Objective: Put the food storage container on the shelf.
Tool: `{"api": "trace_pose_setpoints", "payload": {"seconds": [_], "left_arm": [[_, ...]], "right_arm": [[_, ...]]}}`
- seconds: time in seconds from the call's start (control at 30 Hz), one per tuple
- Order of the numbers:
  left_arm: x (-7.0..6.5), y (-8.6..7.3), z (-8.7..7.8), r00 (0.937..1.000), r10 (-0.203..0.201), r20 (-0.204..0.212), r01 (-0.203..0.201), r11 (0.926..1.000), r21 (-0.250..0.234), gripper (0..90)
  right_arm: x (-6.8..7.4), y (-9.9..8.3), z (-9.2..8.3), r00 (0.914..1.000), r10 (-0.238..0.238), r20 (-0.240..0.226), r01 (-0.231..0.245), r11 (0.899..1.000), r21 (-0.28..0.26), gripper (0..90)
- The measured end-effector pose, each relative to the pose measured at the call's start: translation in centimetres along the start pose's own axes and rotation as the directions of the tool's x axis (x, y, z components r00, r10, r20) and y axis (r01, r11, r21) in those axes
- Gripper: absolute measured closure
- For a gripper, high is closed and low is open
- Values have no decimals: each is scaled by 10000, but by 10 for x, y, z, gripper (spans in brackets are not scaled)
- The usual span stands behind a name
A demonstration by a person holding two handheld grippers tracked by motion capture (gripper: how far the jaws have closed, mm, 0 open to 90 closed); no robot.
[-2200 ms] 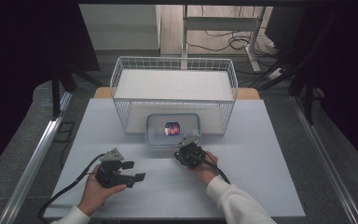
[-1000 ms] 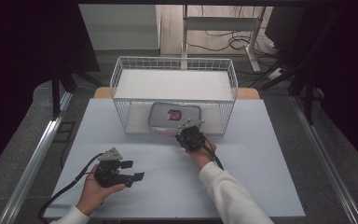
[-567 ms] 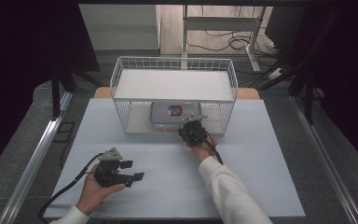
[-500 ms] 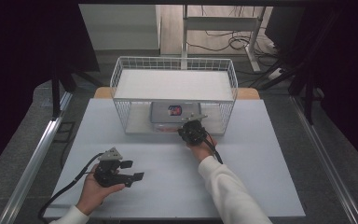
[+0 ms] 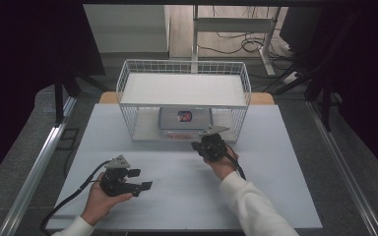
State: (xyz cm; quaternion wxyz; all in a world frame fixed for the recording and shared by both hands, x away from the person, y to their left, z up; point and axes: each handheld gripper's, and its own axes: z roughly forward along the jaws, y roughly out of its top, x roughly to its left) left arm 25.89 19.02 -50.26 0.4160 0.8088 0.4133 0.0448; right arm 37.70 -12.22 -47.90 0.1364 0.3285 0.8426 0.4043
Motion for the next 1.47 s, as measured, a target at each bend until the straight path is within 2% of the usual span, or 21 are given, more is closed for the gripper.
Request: {"api": "trace_pose_setpoints", "payload": {"seconds": [0.07, 0.17, 0.33, 0.43, 0.67, 0.8, 0.87, 0.9, 1.0, 1.07, 1.23, 1.47], "left_arm": [[0, 0, 0, 10000, -43, -54, 43, 10000, 0, 281], [2, 4, 0, 9989, -468, 89, 470, 9985, -270, 282], [9, 8, 1, 9976, -663, -197, 655, 9972, -353, 284], [10, 8, 0, 9973, -708, -214, 700, 9969, -364, 284], [12, 10, 2, 9963, -854, -54, 851, 9954, -440, 284], [9, 6, 0, 9987, -423, -294, 417, 9989, -230, 279], [8, 5, 0, 9990, -199, -410, 194, 9998, -108, 275], [8, 5, 0, 9990, -156, -407, 153, 9998, -82, 274], [7, 5, -1, 9993, -178, -322, 173, 9997, -167, 271], [7, 5, -2, 9994, -134, -323, 129, 9998, -167, 270], [7, 4, -1, 9991, 58, -417, -60, 10000, -53, 268], [10, 6, -2, 9995, -62, -316, 54, 9997, -224, 267]], "right_arm": [[0, -8, -15, 9997, 17, -225, -20, 9999, -145, 888], [-2, -21, -34, 9988, 38, -492, -49, 9997, -223, 888], [-7, -40, -61, 9973, 15, -730, -34, 9997, -261, 888], [-10, -57, -80, 9982, 29, -600, -42, 9998, -215, 887], [-16, -96, -124, 9954, 882, -370, -887, 9959, -145, 877], [-19, -106, -142, 9920, 1261, -42, -1262, 9913, -370, 841], [-23, -109, -145, 9906, 1369, 73, -1365, 9898, -397, 807], [-25, -110, -145, 9900, 1409, 100, -1404, 9893, -404, 756], [-26, -109, -140, 9872, 1529, 457, -1495, 9864, -689, 403], [-23, -107, -135, 9874, 1513, 458, -1483, 9870, -627, 300], [-20, -109, -127, 9930, 1112, 393, -1099, 9934, -341, 231], [-22, -107, -125, 9917, 1181, 514, -1159, 9923, -443, 204]]}}
